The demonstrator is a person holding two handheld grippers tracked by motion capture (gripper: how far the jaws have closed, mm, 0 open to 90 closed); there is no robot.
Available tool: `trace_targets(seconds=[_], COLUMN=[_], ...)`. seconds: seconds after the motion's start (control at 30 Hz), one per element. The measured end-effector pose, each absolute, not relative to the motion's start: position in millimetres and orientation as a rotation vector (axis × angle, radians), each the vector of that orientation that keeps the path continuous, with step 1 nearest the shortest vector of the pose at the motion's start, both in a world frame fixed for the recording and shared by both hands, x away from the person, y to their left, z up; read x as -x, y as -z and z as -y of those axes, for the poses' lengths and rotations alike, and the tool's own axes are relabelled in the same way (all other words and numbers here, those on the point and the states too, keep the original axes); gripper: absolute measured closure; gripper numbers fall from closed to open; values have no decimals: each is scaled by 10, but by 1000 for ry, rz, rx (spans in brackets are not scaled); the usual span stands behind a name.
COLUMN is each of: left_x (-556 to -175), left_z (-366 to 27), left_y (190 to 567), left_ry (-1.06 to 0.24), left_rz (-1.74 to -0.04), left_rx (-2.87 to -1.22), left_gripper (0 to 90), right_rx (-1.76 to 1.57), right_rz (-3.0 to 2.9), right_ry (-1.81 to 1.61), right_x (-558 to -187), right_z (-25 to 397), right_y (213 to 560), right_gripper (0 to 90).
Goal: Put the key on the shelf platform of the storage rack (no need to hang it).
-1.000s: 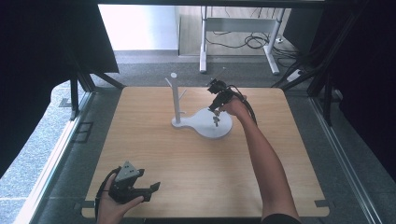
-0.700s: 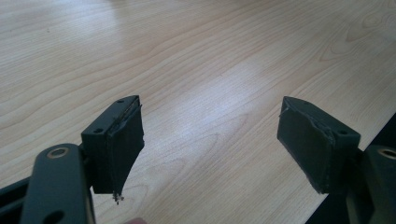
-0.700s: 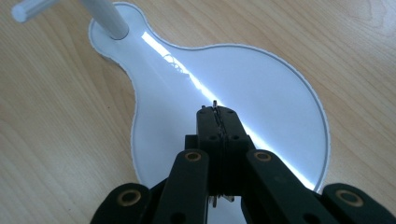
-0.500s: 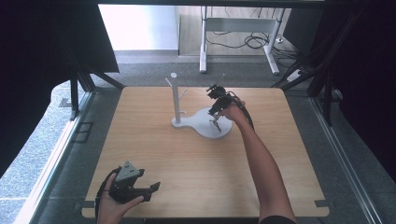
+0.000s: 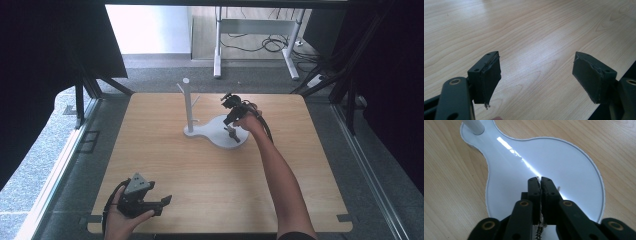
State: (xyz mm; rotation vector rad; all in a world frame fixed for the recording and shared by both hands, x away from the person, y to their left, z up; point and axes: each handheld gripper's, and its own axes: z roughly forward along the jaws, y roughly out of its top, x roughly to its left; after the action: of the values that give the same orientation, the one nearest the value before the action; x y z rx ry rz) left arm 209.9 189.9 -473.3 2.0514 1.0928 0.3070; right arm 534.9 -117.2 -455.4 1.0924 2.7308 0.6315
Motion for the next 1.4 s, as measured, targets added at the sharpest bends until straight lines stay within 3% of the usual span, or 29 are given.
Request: trace_targets(seconds=[0.37, 0.7, 1.4], left_x=[-2101, -2096, -2076], left_z=[-1894, -1887, -1811], left_y=[4734, 4725, 4704], left_ry=[-306, -306, -311], left_rz=[-1091, -1087, -1071], left_rx=[-2052, -2056, -2070], left_gripper=[231, 231, 230], right_rx=[-1083, -1086, -996], right_rz=[-2701, -2680, -2662], right_ry=[-629, -678, -843], right_x=[-5305, -5207, -4365], right_z=[1240, 1341, 1900], right_y=[4514, 4421, 4152], right_gripper=[702, 658, 592])
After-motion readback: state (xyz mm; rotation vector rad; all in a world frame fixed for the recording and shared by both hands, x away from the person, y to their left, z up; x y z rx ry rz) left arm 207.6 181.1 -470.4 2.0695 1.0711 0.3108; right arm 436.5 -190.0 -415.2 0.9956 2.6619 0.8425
